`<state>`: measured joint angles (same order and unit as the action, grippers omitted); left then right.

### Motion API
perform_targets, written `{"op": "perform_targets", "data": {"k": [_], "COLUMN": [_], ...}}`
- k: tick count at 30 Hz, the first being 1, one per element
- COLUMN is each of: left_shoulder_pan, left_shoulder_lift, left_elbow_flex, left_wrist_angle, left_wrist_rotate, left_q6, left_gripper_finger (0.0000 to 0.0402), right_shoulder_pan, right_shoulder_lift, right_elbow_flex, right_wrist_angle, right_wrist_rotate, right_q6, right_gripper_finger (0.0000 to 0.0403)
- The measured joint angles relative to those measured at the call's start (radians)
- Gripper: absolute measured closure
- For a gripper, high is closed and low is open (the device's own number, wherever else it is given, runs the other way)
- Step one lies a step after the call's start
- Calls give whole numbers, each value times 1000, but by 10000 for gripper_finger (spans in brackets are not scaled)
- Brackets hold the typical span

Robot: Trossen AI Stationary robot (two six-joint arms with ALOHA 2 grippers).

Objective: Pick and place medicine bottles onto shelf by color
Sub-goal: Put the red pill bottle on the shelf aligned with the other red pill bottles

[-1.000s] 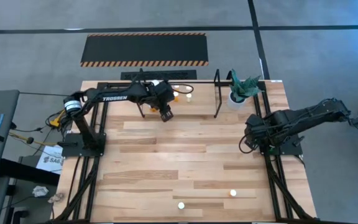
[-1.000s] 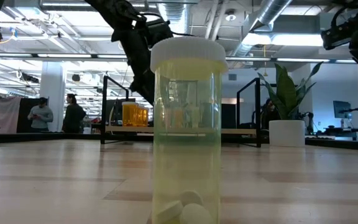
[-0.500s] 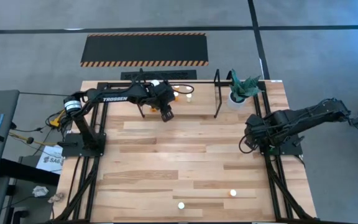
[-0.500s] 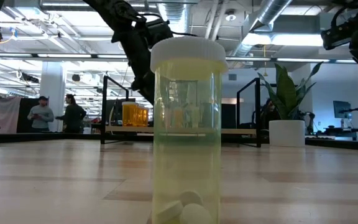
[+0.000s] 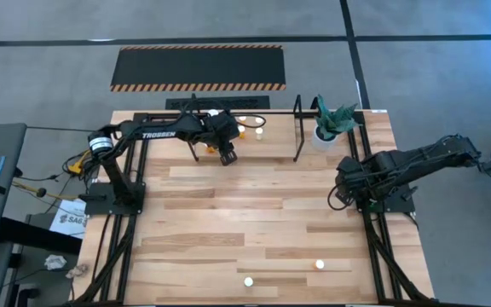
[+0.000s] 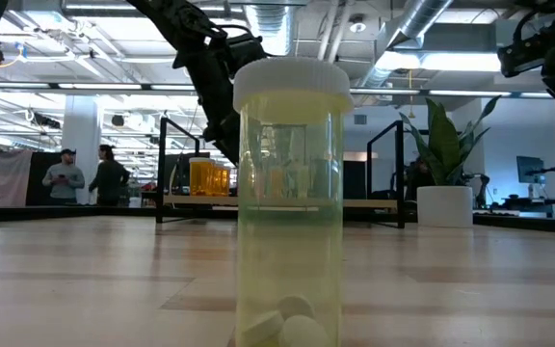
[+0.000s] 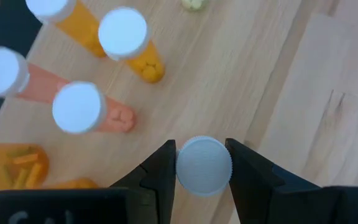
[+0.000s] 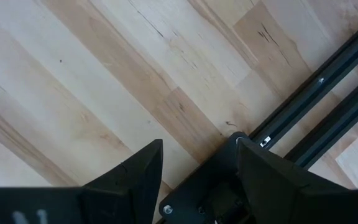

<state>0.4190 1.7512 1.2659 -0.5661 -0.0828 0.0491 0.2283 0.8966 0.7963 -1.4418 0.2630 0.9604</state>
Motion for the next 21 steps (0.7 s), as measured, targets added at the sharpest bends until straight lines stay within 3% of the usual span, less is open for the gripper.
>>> {"op": "perform_targets", "data": {"k": [21], "left_shoulder_pan": [19], "left_shoulder_lift": [1], "left_elbow_flex": [0], "left_wrist_angle": [-11], "left_wrist_rotate": [28], "left_q6": [-7], "left_gripper_finger": [293], "right_shoulder_pan": [0], "right_shoulder_lift": [0], "right_elbow_flex": [0], "right_wrist_angle": [0], "right_wrist_rotate": [0], "right_q6": [0], "right_gripper_finger": [178]}}
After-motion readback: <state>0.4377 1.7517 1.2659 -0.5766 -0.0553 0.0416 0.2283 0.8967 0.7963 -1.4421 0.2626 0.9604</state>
